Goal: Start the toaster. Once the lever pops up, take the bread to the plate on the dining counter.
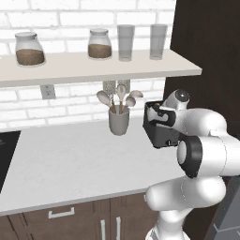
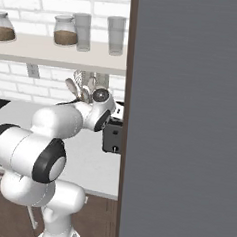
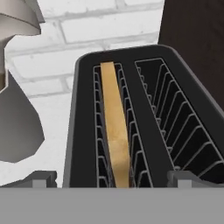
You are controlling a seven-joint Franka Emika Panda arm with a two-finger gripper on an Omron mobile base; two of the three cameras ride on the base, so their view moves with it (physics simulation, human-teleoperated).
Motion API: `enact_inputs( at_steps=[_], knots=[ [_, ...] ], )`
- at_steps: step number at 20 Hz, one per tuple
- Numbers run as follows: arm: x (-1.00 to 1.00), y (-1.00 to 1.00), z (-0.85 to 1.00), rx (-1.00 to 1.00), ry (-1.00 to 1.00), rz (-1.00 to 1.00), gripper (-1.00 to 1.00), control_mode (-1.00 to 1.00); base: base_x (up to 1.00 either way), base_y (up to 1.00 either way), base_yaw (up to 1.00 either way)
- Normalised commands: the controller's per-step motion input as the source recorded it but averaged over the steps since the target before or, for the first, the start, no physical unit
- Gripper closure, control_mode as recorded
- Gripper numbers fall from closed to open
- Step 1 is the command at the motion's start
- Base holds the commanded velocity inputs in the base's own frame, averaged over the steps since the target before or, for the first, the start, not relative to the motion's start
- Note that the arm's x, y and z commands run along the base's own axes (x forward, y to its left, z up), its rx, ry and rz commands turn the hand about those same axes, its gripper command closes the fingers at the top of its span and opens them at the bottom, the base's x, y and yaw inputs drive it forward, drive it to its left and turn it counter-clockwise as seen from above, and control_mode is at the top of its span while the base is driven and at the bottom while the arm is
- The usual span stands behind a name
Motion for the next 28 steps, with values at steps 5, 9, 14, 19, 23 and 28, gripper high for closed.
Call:
enact_inputs(
  at_steps=[5, 9, 14, 19, 23, 28],
  knots=[
    [0.01, -0.03, -0.15, 0.00, -0.07, 0.00, -1.00, -1.00, 0.00, 0.00, 0.00],
    [0.07, -0.12, -0.13, 0.00, -0.10, 0.00, -1.00, -1.00, 0.00, 0.00, 0.00],
    [0.16, -0.12, -0.10, 0.00, -0.06, 0.00, -1.00, -1.00, 0.00, 0.00, 0.00],
    [0.26, -0.03, -0.08, 0.02, 0.00, 0.00, -1.00, -1.00, 0.00, 0.00, 0.00],
    [0.26, 0.00, -0.06, 0.03, 0.00, 0.00, -1.00, -1.00, 0.00, 0.00, 0.00],
    [0.07, 0.00, 0.00, 0.01, -0.05, 0.00, 1.00, -1.00, 0.00, 0.00, 0.00]
  ],
)
